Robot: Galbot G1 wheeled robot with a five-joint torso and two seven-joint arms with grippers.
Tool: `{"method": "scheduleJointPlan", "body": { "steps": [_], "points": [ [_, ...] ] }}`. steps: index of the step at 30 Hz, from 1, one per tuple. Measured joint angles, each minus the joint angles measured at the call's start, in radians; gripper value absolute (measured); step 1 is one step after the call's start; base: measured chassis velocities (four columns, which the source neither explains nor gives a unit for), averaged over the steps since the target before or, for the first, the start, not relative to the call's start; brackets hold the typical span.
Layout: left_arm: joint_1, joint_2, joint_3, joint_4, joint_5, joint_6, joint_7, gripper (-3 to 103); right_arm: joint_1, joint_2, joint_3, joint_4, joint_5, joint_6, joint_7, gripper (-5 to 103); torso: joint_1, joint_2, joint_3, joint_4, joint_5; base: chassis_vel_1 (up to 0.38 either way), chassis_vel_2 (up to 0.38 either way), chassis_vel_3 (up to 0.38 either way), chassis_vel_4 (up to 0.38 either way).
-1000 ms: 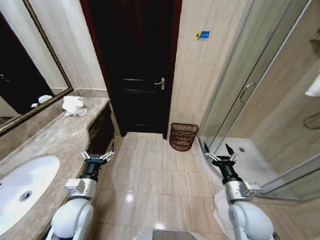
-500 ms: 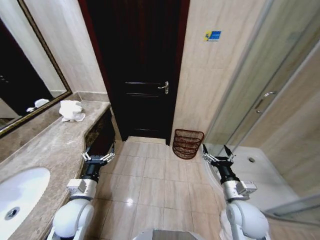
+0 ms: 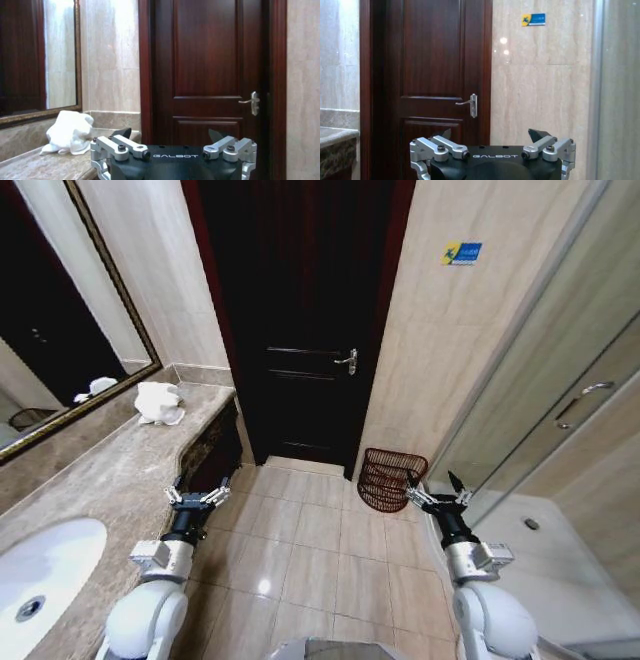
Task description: Discard the used towel into the hamper.
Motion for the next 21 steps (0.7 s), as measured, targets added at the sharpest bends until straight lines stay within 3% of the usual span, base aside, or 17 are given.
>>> {"method": "scheduleJointPlan", "body": {
  "steps": [21],
  "points": [
    [-0.003, 0.004, -0.002, 0.032, 0.003, -0.025, 0.001, 100, 0.008, -0.001, -0.007, -0.020, -0.014, -0.002, -0.007, 100, 0.000, 0.000, 0.000, 0.0002, 0.0003, -0.006, 0.181, 0.179, -0.003]
  ]
}}
